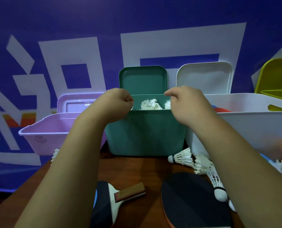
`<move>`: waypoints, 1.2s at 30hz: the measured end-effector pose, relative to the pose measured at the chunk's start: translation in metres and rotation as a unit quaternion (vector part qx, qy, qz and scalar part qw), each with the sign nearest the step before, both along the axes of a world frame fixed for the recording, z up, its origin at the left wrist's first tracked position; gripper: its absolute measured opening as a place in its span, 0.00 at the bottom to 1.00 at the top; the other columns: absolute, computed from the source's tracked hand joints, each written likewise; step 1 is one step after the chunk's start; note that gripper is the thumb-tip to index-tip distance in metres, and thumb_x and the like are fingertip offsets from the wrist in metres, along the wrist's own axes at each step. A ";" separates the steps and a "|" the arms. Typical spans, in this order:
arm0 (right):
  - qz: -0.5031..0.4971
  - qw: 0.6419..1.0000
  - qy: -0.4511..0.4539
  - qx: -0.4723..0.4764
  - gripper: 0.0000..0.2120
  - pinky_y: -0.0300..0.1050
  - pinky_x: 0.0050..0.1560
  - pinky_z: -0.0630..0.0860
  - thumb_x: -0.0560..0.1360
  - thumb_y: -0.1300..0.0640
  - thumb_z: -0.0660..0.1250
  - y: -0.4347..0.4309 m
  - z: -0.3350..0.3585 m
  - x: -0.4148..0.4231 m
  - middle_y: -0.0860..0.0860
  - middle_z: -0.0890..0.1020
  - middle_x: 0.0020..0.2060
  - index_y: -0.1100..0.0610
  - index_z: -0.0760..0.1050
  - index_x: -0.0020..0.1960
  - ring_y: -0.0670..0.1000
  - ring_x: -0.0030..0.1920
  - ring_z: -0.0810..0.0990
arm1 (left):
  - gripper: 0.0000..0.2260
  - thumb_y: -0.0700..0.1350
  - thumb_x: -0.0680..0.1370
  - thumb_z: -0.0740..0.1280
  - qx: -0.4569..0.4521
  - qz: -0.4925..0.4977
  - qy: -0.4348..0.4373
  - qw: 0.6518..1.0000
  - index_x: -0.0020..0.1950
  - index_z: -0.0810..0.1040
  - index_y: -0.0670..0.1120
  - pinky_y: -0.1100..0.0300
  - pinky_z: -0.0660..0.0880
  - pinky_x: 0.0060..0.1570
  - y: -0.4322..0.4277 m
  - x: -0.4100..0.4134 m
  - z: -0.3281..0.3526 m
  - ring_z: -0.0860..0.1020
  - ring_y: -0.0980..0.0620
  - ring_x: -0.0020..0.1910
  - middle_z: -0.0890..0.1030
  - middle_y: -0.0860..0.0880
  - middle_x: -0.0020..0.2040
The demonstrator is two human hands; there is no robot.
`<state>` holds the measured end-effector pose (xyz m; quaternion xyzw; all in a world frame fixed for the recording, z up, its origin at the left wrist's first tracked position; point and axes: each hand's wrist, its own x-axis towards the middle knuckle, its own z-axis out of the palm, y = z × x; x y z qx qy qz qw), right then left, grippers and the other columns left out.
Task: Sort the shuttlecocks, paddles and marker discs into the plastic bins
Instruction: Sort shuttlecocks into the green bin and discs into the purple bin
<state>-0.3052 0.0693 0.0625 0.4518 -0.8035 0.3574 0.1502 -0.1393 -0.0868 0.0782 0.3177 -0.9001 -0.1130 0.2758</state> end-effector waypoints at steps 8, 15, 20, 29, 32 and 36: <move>0.021 0.987 -0.114 0.109 0.19 0.45 0.48 0.80 0.78 0.63 0.59 0.030 0.022 -0.001 0.46 0.88 0.46 0.47 0.86 0.51 0.51 0.49 0.86 | 0.04 0.48 0.80 0.70 0.032 -0.159 -0.010 0.987 0.50 0.85 0.55 0.56 0.82 0.44 0.038 -0.016 -0.001 0.84 0.57 0.41 0.86 0.56 0.43; 0.033 0.959 -0.143 0.244 0.16 0.46 0.40 0.84 0.81 0.64 0.58 0.065 0.012 -0.001 0.50 0.88 0.39 0.51 0.83 0.51 0.48 0.38 0.87 | 0.12 0.45 0.79 0.69 -0.024 -0.230 -0.184 0.955 0.61 0.83 0.56 0.59 0.75 0.56 0.070 -0.071 -0.053 0.80 0.55 0.53 0.84 0.56 0.56; -0.014 0.933 -0.095 0.347 0.15 0.49 0.54 0.81 0.81 0.62 0.62 0.093 -0.024 -0.006 0.52 0.87 0.54 0.52 0.85 0.60 0.55 0.55 0.85 | 0.26 0.39 0.78 0.65 -0.047 -0.234 -0.246 0.939 0.73 0.75 0.60 0.48 0.76 0.61 0.082 -0.101 -0.096 0.77 0.45 0.61 0.78 0.49 0.62; -0.034 0.909 -0.078 0.408 0.27 0.47 0.62 0.78 0.79 0.69 0.62 0.092 -0.063 -0.007 0.49 0.81 0.65 0.43 0.83 0.67 0.55 0.62 0.81 | 0.14 0.44 0.79 0.67 -0.128 -0.205 -0.271 0.932 0.59 0.75 0.62 0.53 0.73 0.39 0.083 -0.102 -0.116 0.77 0.45 0.48 0.73 0.52 0.53; -0.076 0.916 -0.063 0.389 0.17 0.52 0.62 0.81 0.76 0.64 0.69 0.083 -0.075 -0.019 0.51 0.83 0.58 0.46 0.85 0.59 0.57 0.58 0.83 | 0.08 0.47 0.77 0.70 -0.152 -0.171 -0.280 0.932 0.54 0.76 0.58 0.52 0.76 0.42 0.085 -0.097 -0.099 0.78 0.45 0.49 0.76 0.52 0.51; -0.114 0.916 -0.063 0.380 0.13 0.53 0.63 0.80 0.74 0.57 0.75 0.074 -0.082 -0.026 0.49 0.82 0.56 0.44 0.84 0.56 0.56 0.55 0.82 | 0.06 0.53 0.75 0.73 -0.114 -0.150 -0.283 0.941 0.52 0.80 0.59 0.53 0.78 0.46 0.084 -0.080 -0.067 0.77 0.49 0.48 0.77 0.55 0.47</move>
